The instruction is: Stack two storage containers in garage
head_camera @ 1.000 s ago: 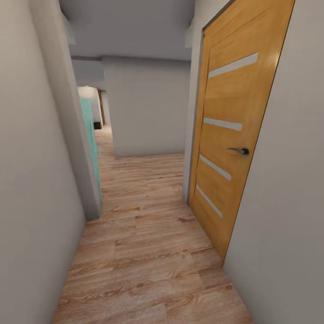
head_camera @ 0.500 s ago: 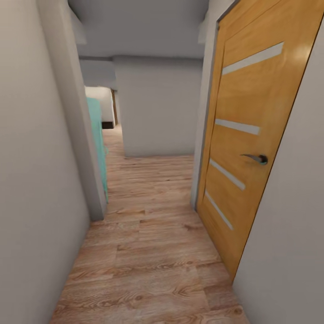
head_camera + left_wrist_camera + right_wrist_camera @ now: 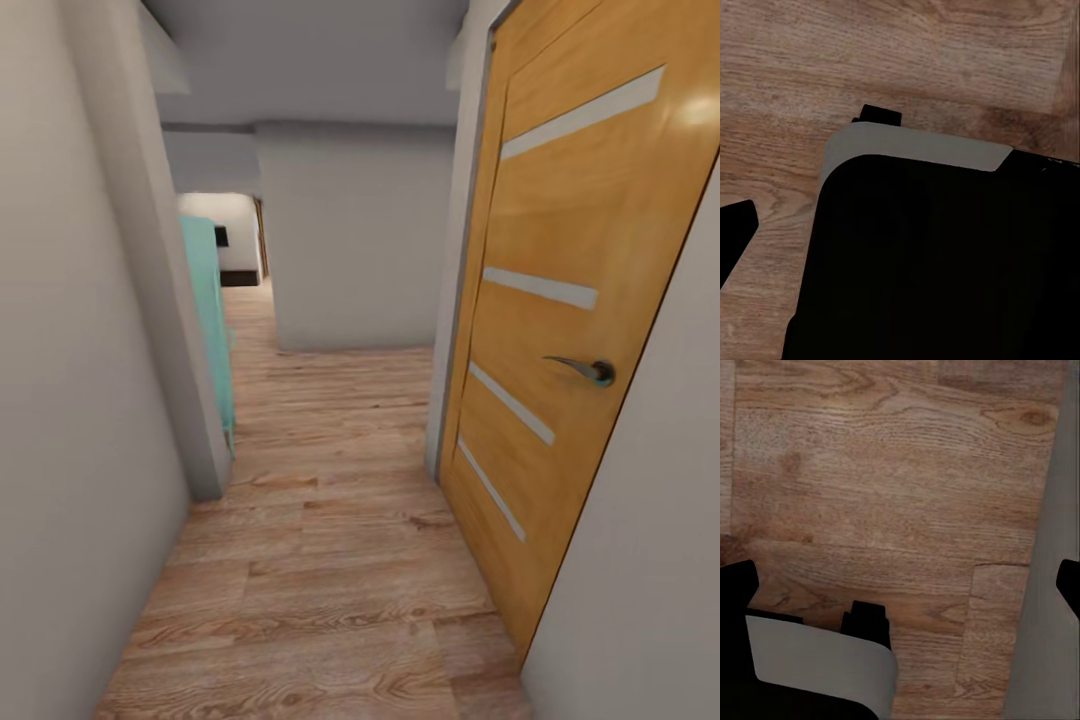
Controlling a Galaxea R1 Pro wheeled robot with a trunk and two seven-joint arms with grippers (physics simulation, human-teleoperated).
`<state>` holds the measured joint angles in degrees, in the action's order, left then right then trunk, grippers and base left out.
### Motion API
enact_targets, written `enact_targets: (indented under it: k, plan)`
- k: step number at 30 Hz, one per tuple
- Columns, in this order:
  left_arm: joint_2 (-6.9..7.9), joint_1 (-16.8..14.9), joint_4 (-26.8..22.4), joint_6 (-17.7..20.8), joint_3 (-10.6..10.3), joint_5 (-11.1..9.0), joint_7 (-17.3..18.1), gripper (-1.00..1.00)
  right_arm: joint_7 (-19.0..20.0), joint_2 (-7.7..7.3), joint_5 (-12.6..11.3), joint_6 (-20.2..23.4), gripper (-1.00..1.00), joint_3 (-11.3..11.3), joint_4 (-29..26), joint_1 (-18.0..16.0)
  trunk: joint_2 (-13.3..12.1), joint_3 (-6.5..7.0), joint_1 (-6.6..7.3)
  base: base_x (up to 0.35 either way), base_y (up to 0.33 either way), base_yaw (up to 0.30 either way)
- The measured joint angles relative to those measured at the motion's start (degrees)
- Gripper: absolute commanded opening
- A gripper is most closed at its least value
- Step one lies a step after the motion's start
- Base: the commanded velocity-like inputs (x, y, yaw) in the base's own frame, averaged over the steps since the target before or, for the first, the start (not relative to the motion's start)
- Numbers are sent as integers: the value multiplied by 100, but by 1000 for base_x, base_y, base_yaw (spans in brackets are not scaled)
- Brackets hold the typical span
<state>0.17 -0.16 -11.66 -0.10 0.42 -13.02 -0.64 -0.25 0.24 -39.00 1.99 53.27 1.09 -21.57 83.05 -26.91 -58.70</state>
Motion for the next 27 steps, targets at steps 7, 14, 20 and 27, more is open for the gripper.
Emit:
enact_targets:
  k: [7,14,20,27]
  plan:
    - [7,2,0,-2,0,-1,7,100,60,25,41,-161,100,3,25,370,0,0,0,292,-129,0]
    - [36,3,0,-6,0,-12,9,100,59,21,34,-302,100,5,26,492,0,0,0,298,-100,0]
    - [134,1,-4,-6,1,-312,45,100,36,38,34,-300,100,4,26,501,0,0,0,315,-13,0]
    - [178,5,-12,-4,-1,-542,73,100,12,34,39,-312,100,4,26,501,0,0,1,321,17,0]
